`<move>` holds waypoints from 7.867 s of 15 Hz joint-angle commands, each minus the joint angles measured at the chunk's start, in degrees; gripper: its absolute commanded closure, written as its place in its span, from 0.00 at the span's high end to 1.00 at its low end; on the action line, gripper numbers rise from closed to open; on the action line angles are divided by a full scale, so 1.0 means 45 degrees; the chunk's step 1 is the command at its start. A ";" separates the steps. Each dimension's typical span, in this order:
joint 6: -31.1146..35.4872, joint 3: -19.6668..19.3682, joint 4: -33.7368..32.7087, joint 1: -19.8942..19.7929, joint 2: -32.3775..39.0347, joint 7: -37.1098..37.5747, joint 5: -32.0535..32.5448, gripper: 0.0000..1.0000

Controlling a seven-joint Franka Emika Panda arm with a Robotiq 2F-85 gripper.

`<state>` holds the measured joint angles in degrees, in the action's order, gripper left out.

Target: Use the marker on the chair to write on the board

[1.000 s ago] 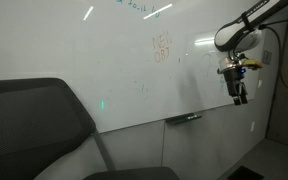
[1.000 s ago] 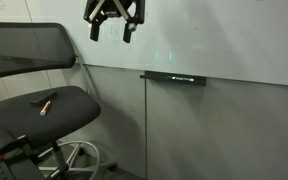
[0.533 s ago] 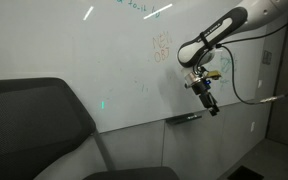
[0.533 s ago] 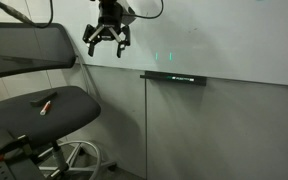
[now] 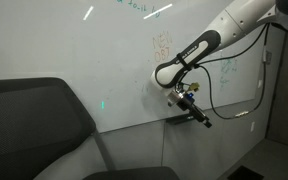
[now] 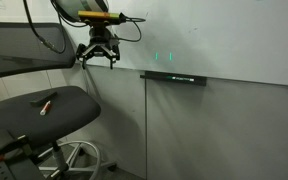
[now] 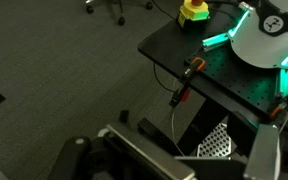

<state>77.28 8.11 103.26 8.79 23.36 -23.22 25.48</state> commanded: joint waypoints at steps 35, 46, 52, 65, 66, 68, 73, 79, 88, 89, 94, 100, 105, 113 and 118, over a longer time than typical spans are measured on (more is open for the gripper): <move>-0.0093 0.1280 0.3972 0.0280 -0.0570 0.3485 0.1622 1.00; 0.1067 0.1547 0.8108 0.1751 -0.3897 0.9122 0.3355 1.00; 0.0153 0.2305 0.7602 0.2471 -0.4779 0.9876 0.5446 1.00; -0.0395 0.2108 0.6547 0.2138 -0.4273 0.9960 0.6236 1.00; -0.0347 0.2057 0.6460 0.2082 -0.4101 0.9621 0.6464 1.00; 0.0369 0.1971 0.6304 0.1972 -0.3763 0.8851 0.7338 1.00; 0.3909 0.2030 0.5755 0.1848 -0.3027 0.7810 0.9698 1.00; 0.8732 0.1986 0.6938 0.1639 -0.3272 0.8690 1.1769 1.00; 1.4808 0.1884 0.7008 0.1279 -0.2386 1.0743 1.6908 1.00; 1.5466 0.1899 0.6850 0.1207 -0.2228 1.0974 1.7506 1.00; 1.8595 0.2050 0.5689 0.0927 -0.0947 1.2094 2.0384 1.00; 2.2628 0.2795 0.3106 -0.0681 0.1198 1.4361 2.4148 1.00; 2.5105 0.3959 0.2067 -0.2555 0.3190 1.4177 2.4564 1.00; 2.5641 -0.0298 0.4006 0.1426 0.3113 1.4386 2.2262 1.00; 2.5392 -0.3500 0.4748 0.5164 0.2069 1.5577 2.1666 1.00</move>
<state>191.47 0.83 120.82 22.18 36.36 43.24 124.88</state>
